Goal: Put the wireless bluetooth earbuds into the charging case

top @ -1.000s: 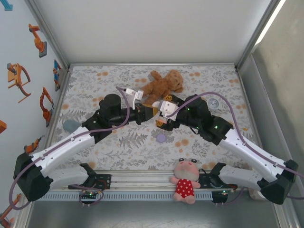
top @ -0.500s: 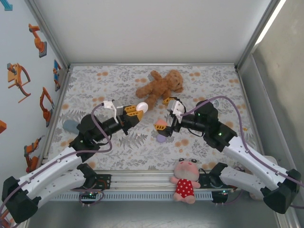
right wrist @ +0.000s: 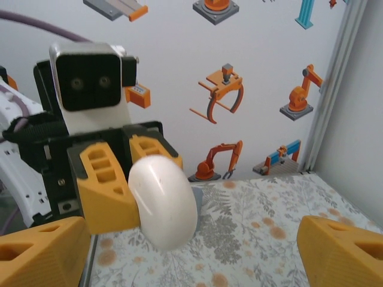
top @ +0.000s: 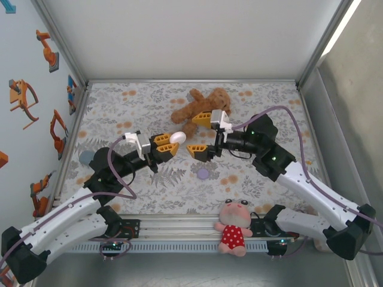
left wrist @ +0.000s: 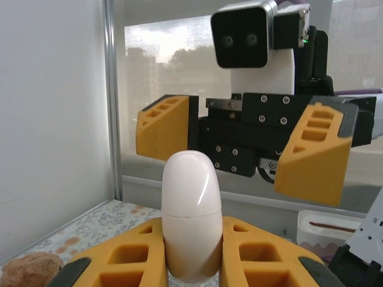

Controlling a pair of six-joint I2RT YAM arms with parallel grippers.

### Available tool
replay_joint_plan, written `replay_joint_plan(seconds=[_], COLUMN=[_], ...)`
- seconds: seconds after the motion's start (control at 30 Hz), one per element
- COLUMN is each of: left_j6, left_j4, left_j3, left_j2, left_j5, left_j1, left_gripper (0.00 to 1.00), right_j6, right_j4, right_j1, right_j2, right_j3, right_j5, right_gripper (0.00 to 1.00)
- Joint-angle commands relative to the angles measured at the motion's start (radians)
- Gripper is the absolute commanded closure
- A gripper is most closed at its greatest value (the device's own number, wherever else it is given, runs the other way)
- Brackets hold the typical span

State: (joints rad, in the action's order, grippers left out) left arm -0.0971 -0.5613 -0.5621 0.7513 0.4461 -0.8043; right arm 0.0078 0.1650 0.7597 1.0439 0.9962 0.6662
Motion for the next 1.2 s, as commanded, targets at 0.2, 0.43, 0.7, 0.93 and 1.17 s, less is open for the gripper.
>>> replay_joint_plan(seconds=[0.2,0.43,0.7,0.93,1.17], left_j6=[0.029,0.03,0.029,0.031,0.037], left_j4=[-0.043,-0.033,-0.034,-0.022,0.0], left_j3=[-0.016,-0.019,-0.018,-0.019,-0.018], left_j2=[-0.006,-0.012,-0.011,-0.014,-0.024], left_j5=[0.04,0.034,0.039,0.036,0.028], left_j1=[0.001,0.002,0.003,0.002,0.002], left_gripper=[0.9,0.9,0.9,0.9,0.9], right_j6=[0.04,0.035,0.048,0.042,0.039], right_j4=[0.038,0.028,0.006,-0.012,-0.024], right_j1=[-0.002,-0.002,-0.002,-0.003,-0.003], right_j2=[0.071,0.088,0.103,0.122,0.121], right_j3=[0.085,0.088,0.115,0.147,0.171], right_j5=[0.032,0.011,-0.056,-0.077,-0.079], right_gripper=[0.22,0.24,0.26,0.26,0.27])
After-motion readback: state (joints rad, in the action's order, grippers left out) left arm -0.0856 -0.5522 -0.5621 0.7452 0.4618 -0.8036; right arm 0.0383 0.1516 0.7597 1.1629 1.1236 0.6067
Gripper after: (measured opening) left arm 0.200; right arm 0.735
